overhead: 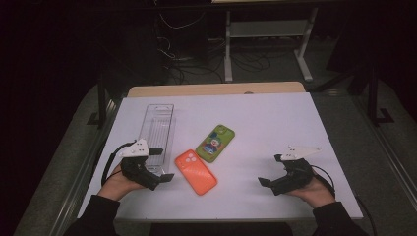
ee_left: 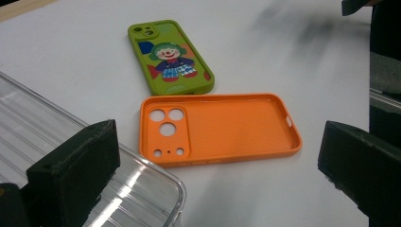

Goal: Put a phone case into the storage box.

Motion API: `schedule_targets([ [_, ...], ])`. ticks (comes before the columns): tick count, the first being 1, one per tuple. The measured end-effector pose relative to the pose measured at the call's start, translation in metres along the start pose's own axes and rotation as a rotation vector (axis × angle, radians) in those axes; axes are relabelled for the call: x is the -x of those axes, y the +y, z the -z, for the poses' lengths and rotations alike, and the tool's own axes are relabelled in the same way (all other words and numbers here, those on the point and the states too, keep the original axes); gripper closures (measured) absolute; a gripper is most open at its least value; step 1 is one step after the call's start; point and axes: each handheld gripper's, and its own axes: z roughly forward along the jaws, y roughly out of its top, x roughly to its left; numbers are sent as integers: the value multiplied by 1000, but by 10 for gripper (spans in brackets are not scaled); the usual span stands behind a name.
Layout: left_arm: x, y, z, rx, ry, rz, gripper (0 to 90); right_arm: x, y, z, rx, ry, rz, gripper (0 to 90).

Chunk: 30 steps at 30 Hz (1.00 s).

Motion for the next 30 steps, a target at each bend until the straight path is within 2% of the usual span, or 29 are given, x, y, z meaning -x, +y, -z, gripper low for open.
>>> schedule_targets([
  [3,0,1,0,-8,-1,-12,0,0,0,1,-1,-4,-3,0],
  [10,1,2,0,-3,-6,-1,0,0,3,-2,-7,-6,-4,0],
  [14,1,3,1,-10,-8,-14,0,-2,9,-7,-17,-6,-8,0],
  [20,0,4,2,-10,-8,-9,0,-8,20,-15,-23,1,1,0],
  [24,2,4,2,-13,-15,5,0,-12,27,-24,-41,20,11,0],
  [30,3,4,2,-14,-13,1,0,-19,39,-36,-71,55,10,13],
])
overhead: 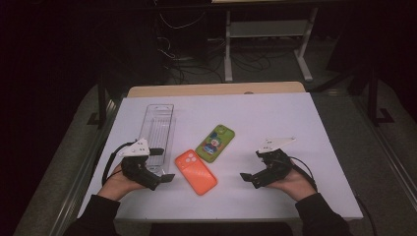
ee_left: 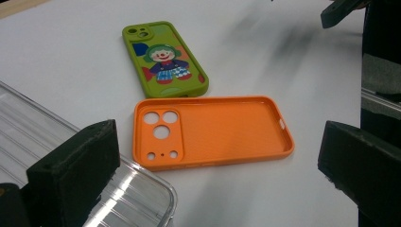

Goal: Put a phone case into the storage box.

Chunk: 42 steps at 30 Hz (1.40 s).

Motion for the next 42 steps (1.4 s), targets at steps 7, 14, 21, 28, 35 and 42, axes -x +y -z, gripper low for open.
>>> schedule_targets([
  [7,2,1,0,5,-6,2,0,-8,15,-13,-13,30,6,49],
  [14,1,1,-1,3,-8,-2,0,-15,28,-26,-36,70,2,125],
  [21,1,1,0,1,-6,1,0,-24,39,-40,-50,102,15,196],
  [28,1,1,0,8,-7,4,0,-36,51,-57,-67,141,30,374],
  [35,0,1,1,3,-7,0,0,-44,55,-73,-107,153,51,515],
  [42,1,1,1,1,-8,3,0,-54,55,-87,-168,155,61,751],
])
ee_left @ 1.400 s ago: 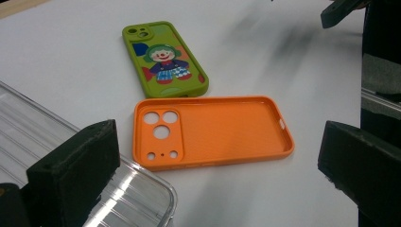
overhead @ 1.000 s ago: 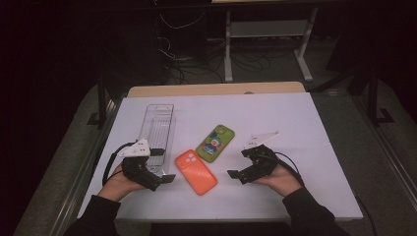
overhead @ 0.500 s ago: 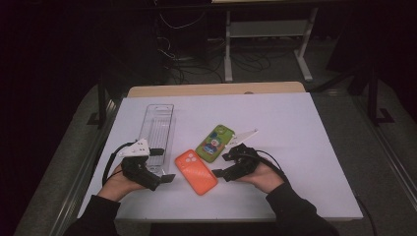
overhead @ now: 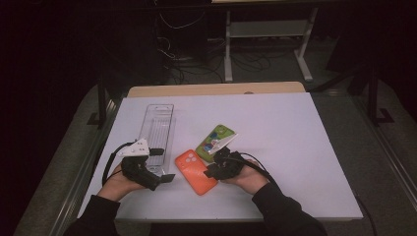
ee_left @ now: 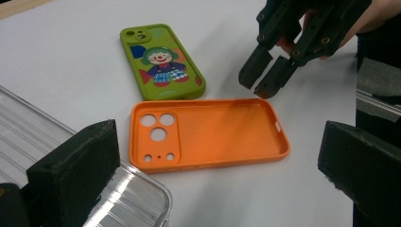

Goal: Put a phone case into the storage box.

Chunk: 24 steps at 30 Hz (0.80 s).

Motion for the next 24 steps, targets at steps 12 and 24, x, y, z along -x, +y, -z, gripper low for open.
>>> schedule_targets([
  [12,0,0,0,-3,-1,-2,0,-6,-4,-18,-93,-24,88,882],
  [24,0,0,-1,3,-2,3,0,-6,-7,-22,-158,-64,106,884],
])
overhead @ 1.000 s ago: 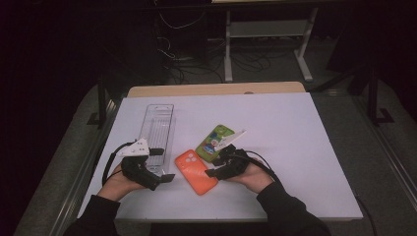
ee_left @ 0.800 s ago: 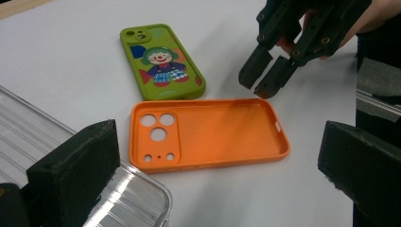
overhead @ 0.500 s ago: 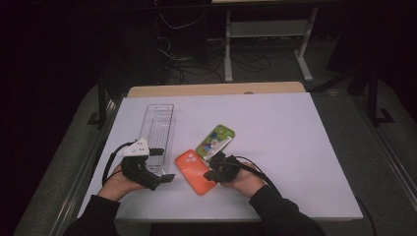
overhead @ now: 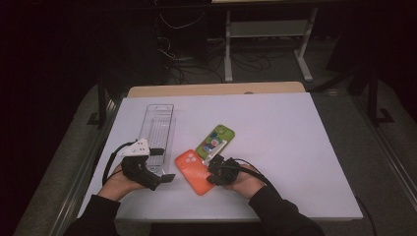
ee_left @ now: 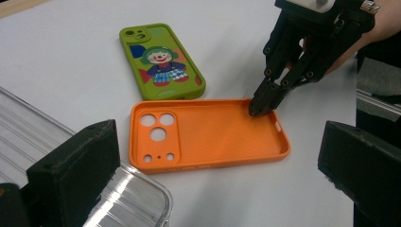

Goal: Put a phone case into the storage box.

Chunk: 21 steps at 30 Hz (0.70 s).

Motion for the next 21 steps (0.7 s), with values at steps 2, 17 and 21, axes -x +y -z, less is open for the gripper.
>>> schedule_targets([
  [2,0,0,0,1,-1,0,0,1,-1,1,-10,-13,7,885],
  [17,0,0,0,3,-2,-1,0,13,-8,10,-48,-78,-3,885],
  [21,0,0,-1,6,-2,4,0,19,-12,15,-63,-110,-13,885],
])
